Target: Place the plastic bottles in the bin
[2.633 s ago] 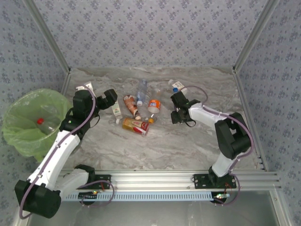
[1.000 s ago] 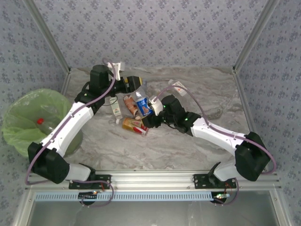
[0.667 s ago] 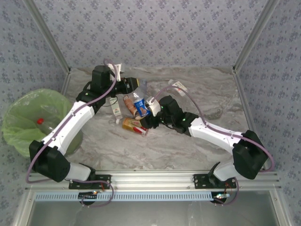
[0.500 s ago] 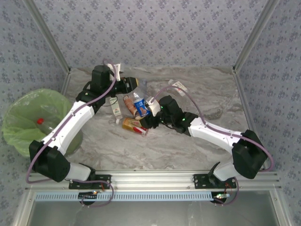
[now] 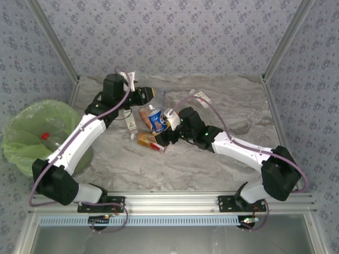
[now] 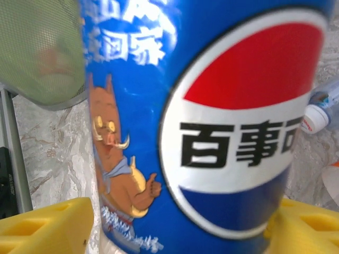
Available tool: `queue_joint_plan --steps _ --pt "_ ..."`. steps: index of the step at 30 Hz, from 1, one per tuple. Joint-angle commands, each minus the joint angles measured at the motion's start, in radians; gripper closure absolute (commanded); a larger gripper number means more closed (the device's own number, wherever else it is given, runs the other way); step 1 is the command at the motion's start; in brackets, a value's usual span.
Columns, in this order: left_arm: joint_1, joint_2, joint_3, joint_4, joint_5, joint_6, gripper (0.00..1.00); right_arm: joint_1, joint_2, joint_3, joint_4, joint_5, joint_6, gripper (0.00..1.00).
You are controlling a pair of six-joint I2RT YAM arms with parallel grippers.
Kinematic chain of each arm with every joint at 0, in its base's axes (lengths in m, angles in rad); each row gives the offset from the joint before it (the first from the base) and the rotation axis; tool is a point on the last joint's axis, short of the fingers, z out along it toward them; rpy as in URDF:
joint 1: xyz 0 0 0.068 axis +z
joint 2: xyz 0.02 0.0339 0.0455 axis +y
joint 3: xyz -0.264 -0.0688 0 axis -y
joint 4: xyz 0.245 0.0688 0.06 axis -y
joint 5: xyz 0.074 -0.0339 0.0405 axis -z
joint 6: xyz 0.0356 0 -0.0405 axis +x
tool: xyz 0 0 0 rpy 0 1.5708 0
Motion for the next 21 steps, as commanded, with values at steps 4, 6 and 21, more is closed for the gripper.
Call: queue_joint_plan --steps 4,6,21 --pt "0.023 -0.057 0.004 -0.013 -0.047 0.022 1.00 0.004 -0.053 0.031 -0.008 -0.036 -0.040 0.08" --pt "0.030 -0.067 0.009 -0.035 -0.080 0.029 1.00 -0.005 -0.079 0.022 -0.011 -0.023 -0.044 0.01" --pt "0.058 -0.220 0.053 -0.162 -0.295 0.141 1.00 -0.106 -0.327 -0.167 0.061 0.331 0.073 0.01"
